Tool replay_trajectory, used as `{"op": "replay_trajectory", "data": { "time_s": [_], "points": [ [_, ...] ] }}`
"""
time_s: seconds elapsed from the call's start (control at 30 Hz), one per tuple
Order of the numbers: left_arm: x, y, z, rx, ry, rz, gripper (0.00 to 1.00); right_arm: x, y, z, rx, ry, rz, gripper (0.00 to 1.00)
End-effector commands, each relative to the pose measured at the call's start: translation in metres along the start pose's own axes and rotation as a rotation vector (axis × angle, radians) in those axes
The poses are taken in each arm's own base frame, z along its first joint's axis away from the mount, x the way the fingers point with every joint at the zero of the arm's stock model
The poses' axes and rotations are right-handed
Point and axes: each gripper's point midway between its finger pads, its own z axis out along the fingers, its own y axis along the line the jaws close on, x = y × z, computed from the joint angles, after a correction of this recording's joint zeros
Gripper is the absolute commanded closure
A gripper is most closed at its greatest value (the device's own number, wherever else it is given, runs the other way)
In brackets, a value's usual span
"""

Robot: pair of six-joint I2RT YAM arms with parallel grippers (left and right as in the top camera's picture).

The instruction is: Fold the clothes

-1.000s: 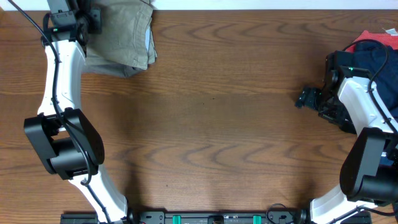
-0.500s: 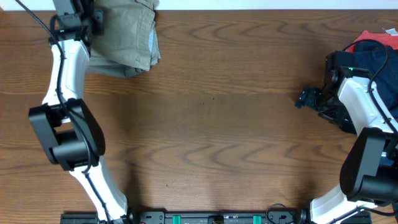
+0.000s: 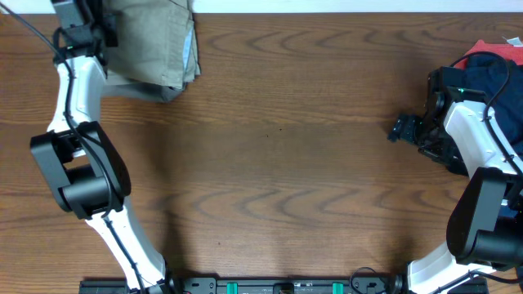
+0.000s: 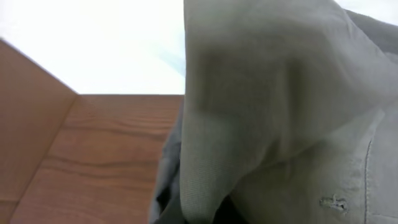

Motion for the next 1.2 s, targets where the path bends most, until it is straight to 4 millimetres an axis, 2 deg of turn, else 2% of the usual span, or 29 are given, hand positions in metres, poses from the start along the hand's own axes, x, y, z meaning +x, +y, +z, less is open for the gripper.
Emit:
{"op": "replay_trajectory", "data": {
  "time_s": [0.0, 0.33, 0.7, 0.8, 0.83, 0.93, 0.97, 1.0, 1.17],
  "points": [
    [-0.013, 0.028, -0.004, -0.064, -0.032, -0.012, 0.94, -0.006, -0.001, -0.008, -0.001, -0.031, 0.004, 0.01],
    [-0.009, 0.03, 0.0, -0.02, -0.04, -0.023, 0.93, -0.006, -0.001, -0.008, -0.001, -0.031, 0.004, 0.01],
    [0.016, 0.023, 0.03, -0.02, -0.021, -0.022, 0.89, -0.006, -0.001, -0.008, -0.001, -0.031, 0.004, 0.01],
    [0.019, 0.027, 0.036, -0.029, -0.029, -0.026, 0.88, -0.006, -0.001, -0.008, -0.001, -0.031, 0.004, 0.01],
    [0.021, 0.028, 0.037, -0.032, -0.029, -0.027, 0.83, -0.006, -0.001, -0.008, -0.001, -0.031, 0.004, 0.01],
    [0.024, 0.035, 0.038, -0.041, -0.025, -0.032, 0.3, -0.006, -0.001, -0.008, -0.001, -0.031, 0.004, 0.01],
    [0.024, 0.037, 0.038, -0.044, -0.025, -0.034, 0.05, -0.006, -0.001, -0.008, -0.001, -0.031, 0.004, 0.01],
    [0.023, 0.039, 0.037, -0.05, -0.026, -0.035, 0.02, -0.006, -0.001, -0.008, -0.001, -0.031, 0.004, 0.01],
    [0.015, 0.045, 0.026, -0.077, -0.024, -0.055, 0.02, -0.006, -0.001, -0.008, -0.001, -0.031, 0.004, 0.01]
  ]
}}
